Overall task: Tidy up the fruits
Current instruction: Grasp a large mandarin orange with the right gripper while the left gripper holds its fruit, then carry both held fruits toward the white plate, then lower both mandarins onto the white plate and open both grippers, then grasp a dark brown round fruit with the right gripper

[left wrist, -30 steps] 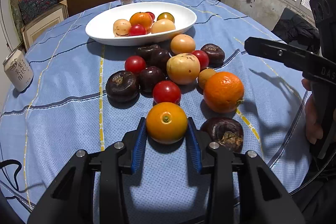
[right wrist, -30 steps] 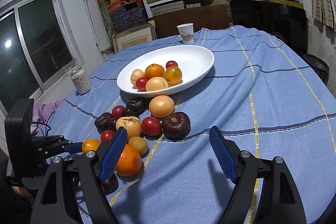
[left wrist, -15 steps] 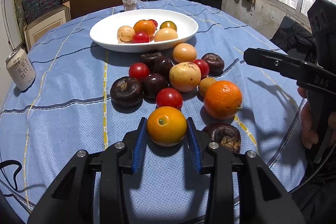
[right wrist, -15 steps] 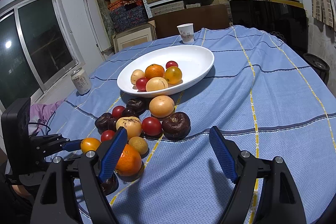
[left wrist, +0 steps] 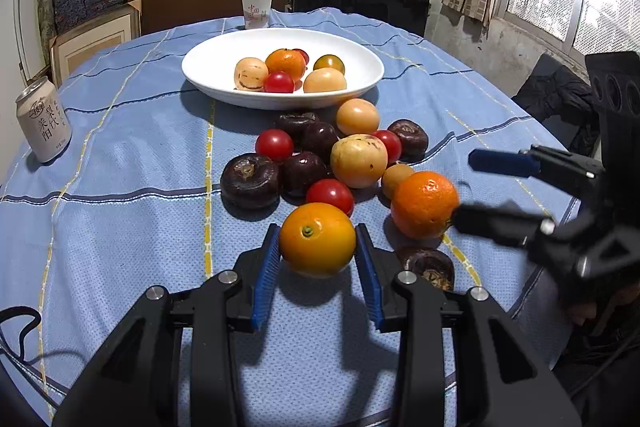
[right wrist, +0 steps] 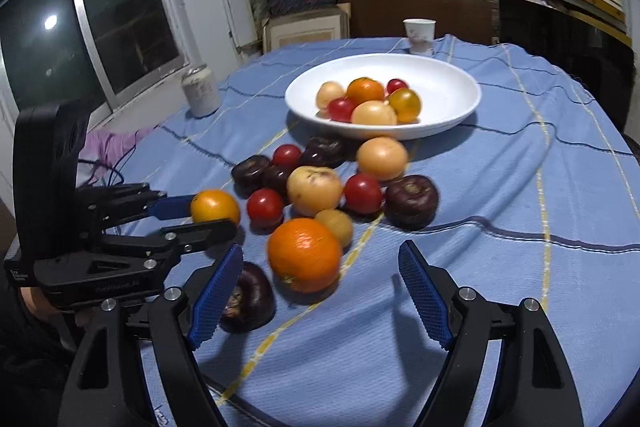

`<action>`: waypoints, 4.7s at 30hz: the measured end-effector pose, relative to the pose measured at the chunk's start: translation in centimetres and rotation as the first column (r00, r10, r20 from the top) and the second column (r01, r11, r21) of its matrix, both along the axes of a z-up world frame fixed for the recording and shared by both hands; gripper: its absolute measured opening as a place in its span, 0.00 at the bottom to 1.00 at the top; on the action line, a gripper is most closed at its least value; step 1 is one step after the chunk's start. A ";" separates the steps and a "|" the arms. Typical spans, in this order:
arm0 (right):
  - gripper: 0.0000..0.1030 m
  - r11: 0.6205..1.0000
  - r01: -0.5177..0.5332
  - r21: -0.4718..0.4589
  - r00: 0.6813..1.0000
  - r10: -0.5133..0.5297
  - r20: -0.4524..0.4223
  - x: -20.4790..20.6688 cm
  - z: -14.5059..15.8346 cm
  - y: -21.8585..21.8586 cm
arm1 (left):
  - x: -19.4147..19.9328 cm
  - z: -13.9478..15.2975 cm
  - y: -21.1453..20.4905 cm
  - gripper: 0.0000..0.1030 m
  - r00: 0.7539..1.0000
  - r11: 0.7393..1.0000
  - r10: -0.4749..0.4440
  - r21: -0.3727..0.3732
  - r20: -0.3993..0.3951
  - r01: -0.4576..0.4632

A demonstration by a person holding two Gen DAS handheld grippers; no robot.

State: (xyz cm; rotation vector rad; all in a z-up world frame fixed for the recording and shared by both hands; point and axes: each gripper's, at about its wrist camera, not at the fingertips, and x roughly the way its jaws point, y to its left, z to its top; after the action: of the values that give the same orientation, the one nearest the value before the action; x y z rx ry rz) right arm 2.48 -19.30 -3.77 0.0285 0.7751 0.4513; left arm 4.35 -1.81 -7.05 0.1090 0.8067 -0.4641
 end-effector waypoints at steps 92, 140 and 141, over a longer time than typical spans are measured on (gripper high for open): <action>0.43 0.962 0.272 0.013 0.955 -0.269 -0.124 22.9 2.4 -4.8 | 24.1 3.8 -1.4 0.36 0.986 0.985 0.165 0.057 -0.002 -0.165; 0.65 0.986 -0.112 -0.123 0.990 0.100 -0.097 -1.7 -1.2 5.8 | 6.5 0.8 5.3 0.80 0.961 0.961 0.277 0.021 -0.008 -0.277; 0.60 0.984 -0.118 -0.134 0.989 0.104 -0.110 -1.6 -1.5 6.0 | 6.5 0.8 5.4 0.80 0.961 0.961 0.276 0.019 -0.011 -0.276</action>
State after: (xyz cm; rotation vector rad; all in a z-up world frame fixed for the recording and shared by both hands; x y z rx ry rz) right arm 0.92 -13.34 -5.30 -0.1242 0.9107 0.5033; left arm 10.86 3.56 -6.30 0.0084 0.8251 -0.1936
